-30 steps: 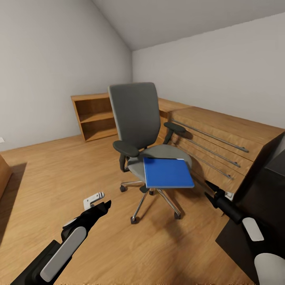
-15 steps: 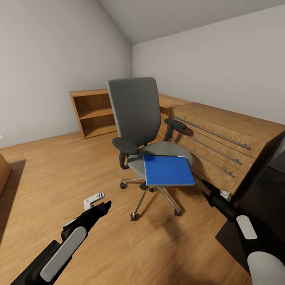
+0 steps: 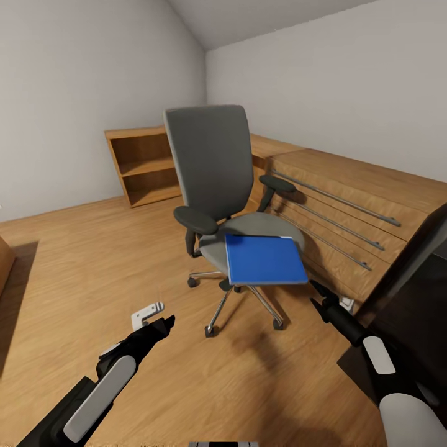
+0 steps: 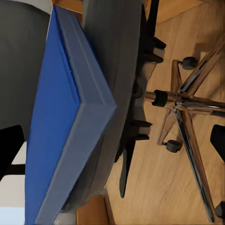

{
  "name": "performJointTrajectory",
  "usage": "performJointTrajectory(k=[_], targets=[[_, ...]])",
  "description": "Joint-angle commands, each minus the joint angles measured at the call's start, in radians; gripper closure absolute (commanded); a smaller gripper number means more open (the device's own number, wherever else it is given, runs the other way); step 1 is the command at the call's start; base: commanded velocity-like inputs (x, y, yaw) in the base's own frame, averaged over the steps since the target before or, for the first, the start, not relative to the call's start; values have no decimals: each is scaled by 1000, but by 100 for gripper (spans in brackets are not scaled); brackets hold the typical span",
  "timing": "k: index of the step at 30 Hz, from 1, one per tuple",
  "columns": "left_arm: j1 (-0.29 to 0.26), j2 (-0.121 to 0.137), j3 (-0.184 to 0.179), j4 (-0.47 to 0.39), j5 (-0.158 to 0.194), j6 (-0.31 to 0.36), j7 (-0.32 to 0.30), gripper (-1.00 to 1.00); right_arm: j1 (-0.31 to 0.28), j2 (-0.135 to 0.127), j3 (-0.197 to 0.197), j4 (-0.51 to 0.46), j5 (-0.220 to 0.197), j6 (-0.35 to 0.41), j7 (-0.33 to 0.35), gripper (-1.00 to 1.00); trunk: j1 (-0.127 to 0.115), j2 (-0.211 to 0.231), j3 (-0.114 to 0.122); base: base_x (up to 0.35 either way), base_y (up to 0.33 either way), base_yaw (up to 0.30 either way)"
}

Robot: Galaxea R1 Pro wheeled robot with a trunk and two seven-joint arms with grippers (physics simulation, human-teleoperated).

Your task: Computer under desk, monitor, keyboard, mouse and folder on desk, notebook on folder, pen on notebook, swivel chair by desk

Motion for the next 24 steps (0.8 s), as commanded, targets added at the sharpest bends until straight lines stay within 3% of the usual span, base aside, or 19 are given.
performJointTrajectory(k=[1, 16, 24], targets=[[-1, 1, -2, -1, 5, 2, 7, -100, -1, 0, -2, 0, -4, 7, 1, -100, 0, -1, -5, 0, 0, 0], [-1, -1, -3, 0, 5, 3, 3, -100, -1, 1, -4, 1, -6, 23, 2, -100, 1, -1, -9, 0, 0, 0], [-1, -1, -3, 7, 5, 3, 2, -100, -1, 1, -4, 0, -6, 48, 39, -100, 1, -1, -9, 0, 0, 0]])
